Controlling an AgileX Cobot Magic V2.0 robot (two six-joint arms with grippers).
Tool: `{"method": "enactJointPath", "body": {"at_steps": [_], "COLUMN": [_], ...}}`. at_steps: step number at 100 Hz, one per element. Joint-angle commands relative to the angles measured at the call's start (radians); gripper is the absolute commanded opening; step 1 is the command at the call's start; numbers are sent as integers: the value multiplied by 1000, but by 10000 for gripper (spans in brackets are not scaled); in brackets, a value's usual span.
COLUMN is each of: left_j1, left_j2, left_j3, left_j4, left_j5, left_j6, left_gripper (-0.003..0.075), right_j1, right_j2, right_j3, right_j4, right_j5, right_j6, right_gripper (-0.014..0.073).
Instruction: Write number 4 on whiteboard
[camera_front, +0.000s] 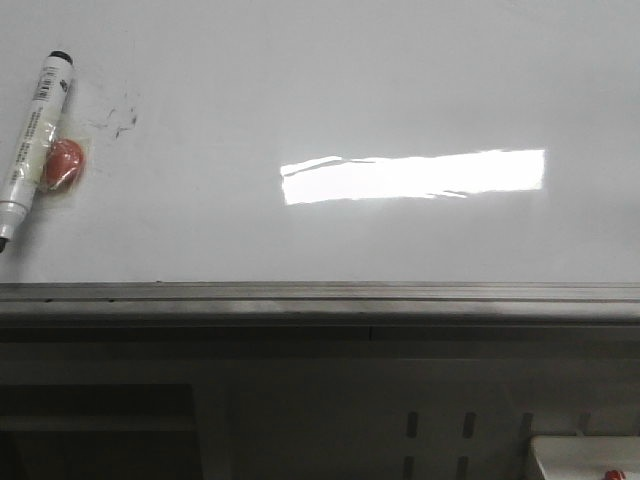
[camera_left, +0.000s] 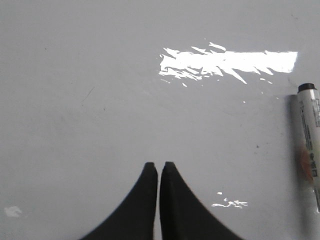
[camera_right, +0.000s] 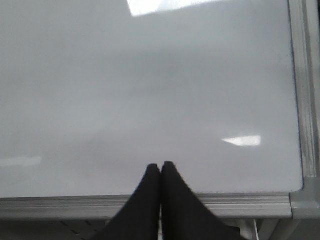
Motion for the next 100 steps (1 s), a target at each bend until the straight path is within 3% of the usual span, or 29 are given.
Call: {"method": "enactJointPath", "body": {"at_steps": [1,9,19,26,42,59,84,100], "left_j1": [0,-1,-1,-1,-52,-265,-519,-542], "left_j2": [53,89,130,167,250,325,471,557], "left_j3": [-40,-40,-40,-36,-36,-36,-36,-36], "left_j4": [-9,-9,-16,-34,12,123,-7,-62], "left_j5": [-126,-169,-255,-335,-470,-538,-540,-565], "left_j6": [-4,-3,-3,-3,-3,-37,-37,-35], "left_gripper": [13,144,373,448,449,448,447,447], "right_j1": [-5,-5,-5,-5,-5,-5,-5,-5], "right_j2": [50,73,83,83,83,83,83,83], "right_j3": [-41,-41,-41,-41,-41,-41,-41,-41], "right_j4": [6,6,6,6,6,6,6,6], "right_j5": [-52,-52,-52,-52,-40,-36,-34,-34], "right_j6": [-2,-2,-2,-2,-2,-2,-2,-2], "right_gripper": [-53,-53,-53,-53,-53,-53,-53,-53]}}
